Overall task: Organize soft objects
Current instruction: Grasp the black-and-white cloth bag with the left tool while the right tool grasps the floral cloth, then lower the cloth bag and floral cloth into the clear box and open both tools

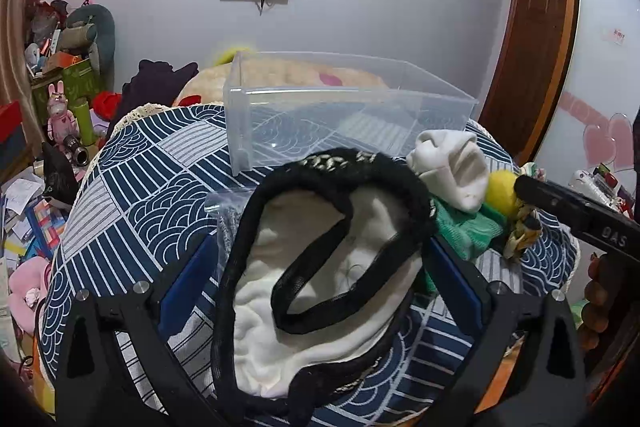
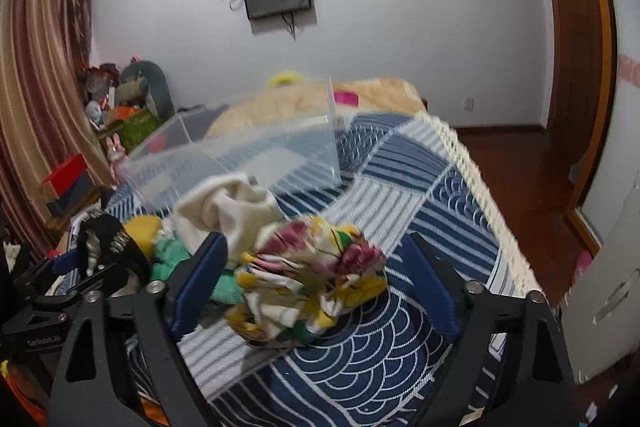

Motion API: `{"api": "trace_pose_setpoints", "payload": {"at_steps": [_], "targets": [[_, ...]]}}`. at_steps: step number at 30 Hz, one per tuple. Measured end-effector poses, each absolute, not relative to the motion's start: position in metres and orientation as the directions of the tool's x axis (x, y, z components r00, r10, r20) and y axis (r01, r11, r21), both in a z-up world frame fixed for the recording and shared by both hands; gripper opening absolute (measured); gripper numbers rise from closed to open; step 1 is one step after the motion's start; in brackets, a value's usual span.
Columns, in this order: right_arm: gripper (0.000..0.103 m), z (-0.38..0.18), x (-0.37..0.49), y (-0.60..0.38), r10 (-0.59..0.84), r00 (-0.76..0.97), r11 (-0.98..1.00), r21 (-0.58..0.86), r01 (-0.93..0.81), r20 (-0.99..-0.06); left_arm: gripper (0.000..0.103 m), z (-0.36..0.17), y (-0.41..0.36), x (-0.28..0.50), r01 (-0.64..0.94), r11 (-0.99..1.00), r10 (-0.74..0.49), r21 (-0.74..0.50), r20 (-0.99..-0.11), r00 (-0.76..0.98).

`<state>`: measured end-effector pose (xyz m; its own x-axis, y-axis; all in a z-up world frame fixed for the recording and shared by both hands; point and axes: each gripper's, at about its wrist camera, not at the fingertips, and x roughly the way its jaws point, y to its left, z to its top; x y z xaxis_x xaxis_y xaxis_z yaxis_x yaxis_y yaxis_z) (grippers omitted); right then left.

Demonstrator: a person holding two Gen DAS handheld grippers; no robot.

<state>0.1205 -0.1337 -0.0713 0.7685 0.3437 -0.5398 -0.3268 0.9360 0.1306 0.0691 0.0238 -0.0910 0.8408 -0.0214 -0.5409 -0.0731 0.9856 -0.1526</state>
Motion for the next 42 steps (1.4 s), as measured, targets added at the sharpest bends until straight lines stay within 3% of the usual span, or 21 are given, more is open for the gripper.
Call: {"api": "trace_pose_setpoints", "payload": {"at_steps": [2,6,9,20,42], "targets": [[0.070,-0.077,0.126,-0.134,0.351,0.748,0.933,0.148,-0.327,-0.564,0.101,-0.091,0.025,0.068,-0.068,0.985,-0.027,-0.160,-0.531,0.847],[0.047,-0.084,0.130,-0.135,0.376,0.718,0.924,0.184,-0.334,-0.586,0.076,-0.088,0.023,0.066,-0.045,0.987,-0.042,-0.155,-0.517,0.855],[0.040,-0.083,0.127,-0.137,0.385,0.719,0.921,0.191,-0.339,-0.578,0.063,-0.085,0.023,0.063,-0.047,0.988,-0.036,-0.149,-0.508,0.860],[0.034,-0.068,0.120,-0.139,0.366,0.766,0.929,0.163,-0.331,-0.529,0.018,-0.066,0.038,0.052,-0.046,0.979,-0.052,-0.199,-0.461,0.886],[0.034,-0.012,0.132,-0.121,0.385,0.823,0.919,0.097,-0.381,-0.418,0.015,0.009,0.070,0.066,-0.058,0.976,-0.014,-0.208,-0.329,0.944]]}}
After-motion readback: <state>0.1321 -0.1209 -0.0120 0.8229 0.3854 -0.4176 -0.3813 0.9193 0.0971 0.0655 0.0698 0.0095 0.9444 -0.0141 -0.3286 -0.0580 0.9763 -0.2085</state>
